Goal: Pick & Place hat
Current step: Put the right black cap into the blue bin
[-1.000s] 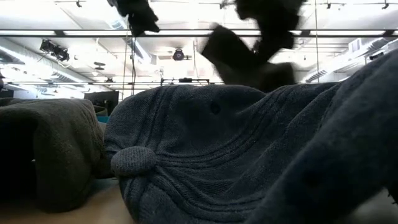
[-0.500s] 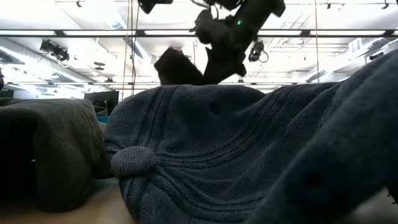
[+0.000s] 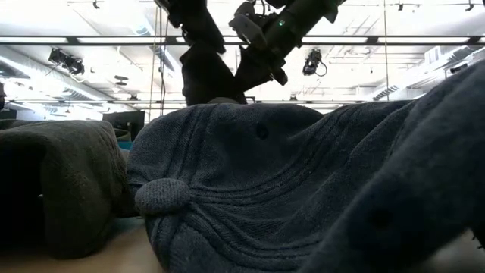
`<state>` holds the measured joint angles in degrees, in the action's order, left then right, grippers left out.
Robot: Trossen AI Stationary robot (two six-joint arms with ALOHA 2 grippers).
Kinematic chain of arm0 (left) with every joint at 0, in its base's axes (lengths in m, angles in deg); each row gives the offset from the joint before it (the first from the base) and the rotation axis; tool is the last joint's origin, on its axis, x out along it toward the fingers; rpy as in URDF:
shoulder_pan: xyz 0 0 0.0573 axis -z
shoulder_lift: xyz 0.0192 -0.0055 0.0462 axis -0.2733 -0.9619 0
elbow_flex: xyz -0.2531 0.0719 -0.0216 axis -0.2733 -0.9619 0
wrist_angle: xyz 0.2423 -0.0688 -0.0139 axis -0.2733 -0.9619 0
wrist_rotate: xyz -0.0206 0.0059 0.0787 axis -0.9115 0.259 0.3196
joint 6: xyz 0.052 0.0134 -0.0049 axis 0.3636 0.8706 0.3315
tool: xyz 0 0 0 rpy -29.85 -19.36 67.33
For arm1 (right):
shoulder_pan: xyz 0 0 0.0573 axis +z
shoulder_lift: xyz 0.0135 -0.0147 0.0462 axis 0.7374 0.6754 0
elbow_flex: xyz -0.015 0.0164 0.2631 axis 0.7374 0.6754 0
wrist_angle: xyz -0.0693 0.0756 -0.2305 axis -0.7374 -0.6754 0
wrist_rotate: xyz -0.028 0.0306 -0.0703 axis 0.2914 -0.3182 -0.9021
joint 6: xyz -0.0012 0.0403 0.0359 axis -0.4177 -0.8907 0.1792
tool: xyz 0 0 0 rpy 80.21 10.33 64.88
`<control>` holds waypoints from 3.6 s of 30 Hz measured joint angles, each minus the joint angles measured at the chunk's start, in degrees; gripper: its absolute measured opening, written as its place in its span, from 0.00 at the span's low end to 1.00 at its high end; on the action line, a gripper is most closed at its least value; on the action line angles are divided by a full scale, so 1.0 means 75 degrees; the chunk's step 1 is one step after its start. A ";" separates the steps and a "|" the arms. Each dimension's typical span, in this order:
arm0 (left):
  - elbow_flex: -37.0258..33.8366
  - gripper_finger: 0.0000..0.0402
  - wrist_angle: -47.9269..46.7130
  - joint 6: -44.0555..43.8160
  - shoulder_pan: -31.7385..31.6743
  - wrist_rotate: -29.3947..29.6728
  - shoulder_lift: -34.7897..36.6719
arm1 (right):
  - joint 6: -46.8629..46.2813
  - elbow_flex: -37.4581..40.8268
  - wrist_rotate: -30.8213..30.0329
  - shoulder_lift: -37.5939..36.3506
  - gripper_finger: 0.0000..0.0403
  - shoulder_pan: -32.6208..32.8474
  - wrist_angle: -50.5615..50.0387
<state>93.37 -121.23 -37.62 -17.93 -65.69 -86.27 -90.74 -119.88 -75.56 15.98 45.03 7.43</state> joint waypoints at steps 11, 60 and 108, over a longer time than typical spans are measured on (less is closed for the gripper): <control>0.0006 0.44 -0.0866 -0.0022 -0.0063 0.1622 -0.0137 | 0.0300 0.0000 0.0000 0.0000 0.02 0.0026 0.0044; 0.0006 0.09 -0.4766 0.5726 -0.3754 -0.0155 0.2267 | 0.1277 0.0003 0.0085 0.0000 0.51 0.0113 -0.0787; 0.0003 0.42 -0.4267 0.5315 -0.6185 0.0964 -0.1125 | 0.1198 0.0003 0.0064 0.0000 0.51 0.0111 -0.1521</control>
<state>93.39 -153.24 2.24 -64.31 -58.46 -94.71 -81.75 -119.86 -75.08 15.98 45.86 -3.98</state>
